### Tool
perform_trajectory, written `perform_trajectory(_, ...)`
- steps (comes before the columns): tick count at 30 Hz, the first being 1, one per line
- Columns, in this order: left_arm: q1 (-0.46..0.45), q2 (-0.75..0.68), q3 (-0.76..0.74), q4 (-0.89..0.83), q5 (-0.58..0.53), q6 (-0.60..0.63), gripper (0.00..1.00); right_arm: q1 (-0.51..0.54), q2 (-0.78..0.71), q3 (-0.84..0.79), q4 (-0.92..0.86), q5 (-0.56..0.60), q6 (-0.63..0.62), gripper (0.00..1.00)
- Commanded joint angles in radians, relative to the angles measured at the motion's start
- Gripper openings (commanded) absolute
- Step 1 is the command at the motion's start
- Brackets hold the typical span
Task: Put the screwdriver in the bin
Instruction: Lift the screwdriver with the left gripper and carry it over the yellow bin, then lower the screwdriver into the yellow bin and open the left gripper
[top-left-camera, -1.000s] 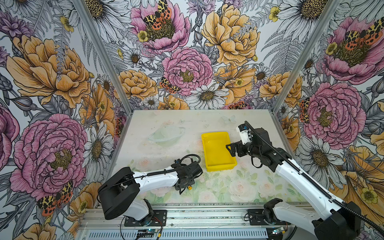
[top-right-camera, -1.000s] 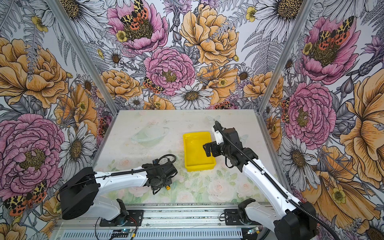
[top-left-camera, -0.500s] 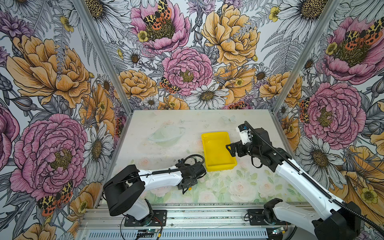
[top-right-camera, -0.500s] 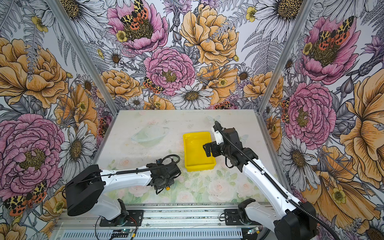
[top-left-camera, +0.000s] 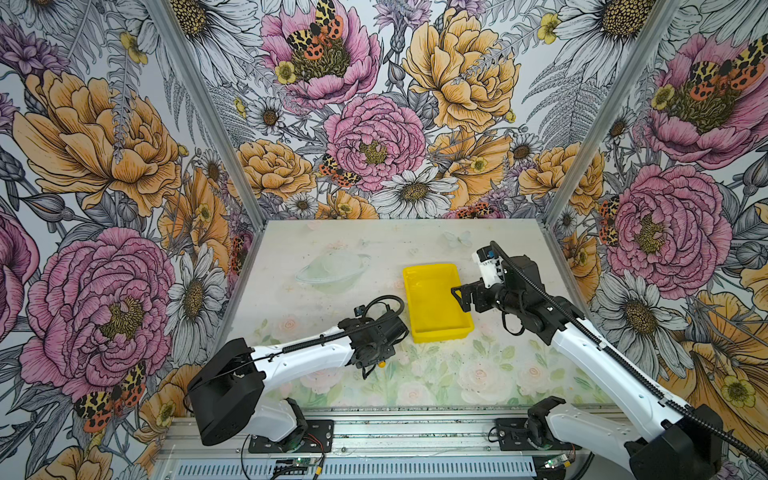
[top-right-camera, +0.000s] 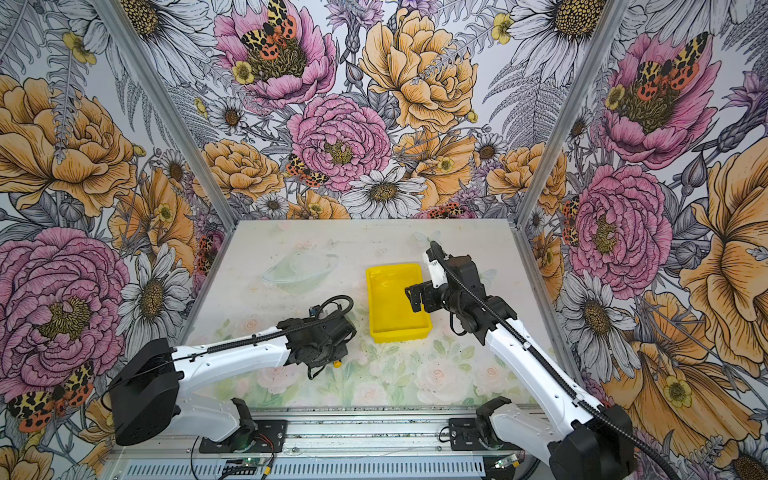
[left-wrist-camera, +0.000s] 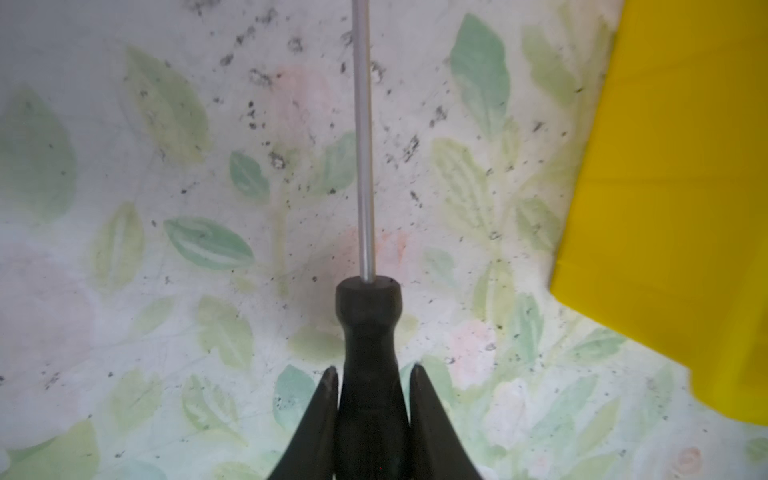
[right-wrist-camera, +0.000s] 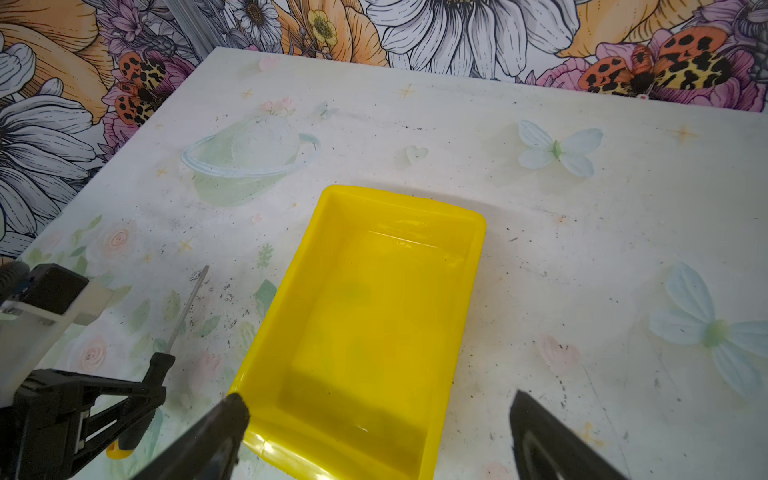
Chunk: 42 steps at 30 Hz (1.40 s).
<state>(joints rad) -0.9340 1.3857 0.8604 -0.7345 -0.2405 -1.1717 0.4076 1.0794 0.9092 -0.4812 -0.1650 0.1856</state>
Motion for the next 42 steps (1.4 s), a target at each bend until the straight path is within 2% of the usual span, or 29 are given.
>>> perform_trajectory(1,0.038,-0.027,0.084,-0.003,-0.029,0.082,0.0,0.004,-0.037,-0.008,0.037,-0.018,0.014,0.99)
perform_trajectory(6,0.07,0.035,0.231,-0.001,-0.026,0.171,0.0,-0.003,-0.045,-0.015,0.042,-0.006,0.024,0.99)
perform_trajectory(12,0.074,0.193,0.434,0.002,-0.021,0.271,0.0,-0.035,-0.055,-0.063,0.049,0.044,0.052,1.0)
perform_trajectory(21,0.047,0.423,0.68,0.011,0.024,0.323,0.0,-0.076,-0.087,-0.098,0.031,0.138,0.068,0.99)
perform_trajectory(30,0.029,0.578,0.757,0.017,0.078,0.301,0.0,-0.093,-0.102,-0.111,0.023,0.16,0.06,1.0)
perform_trajectory(42,0.02,0.653,0.763,0.017,0.122,0.262,0.0,-0.094,-0.11,-0.115,0.021,0.195,0.049,1.0)
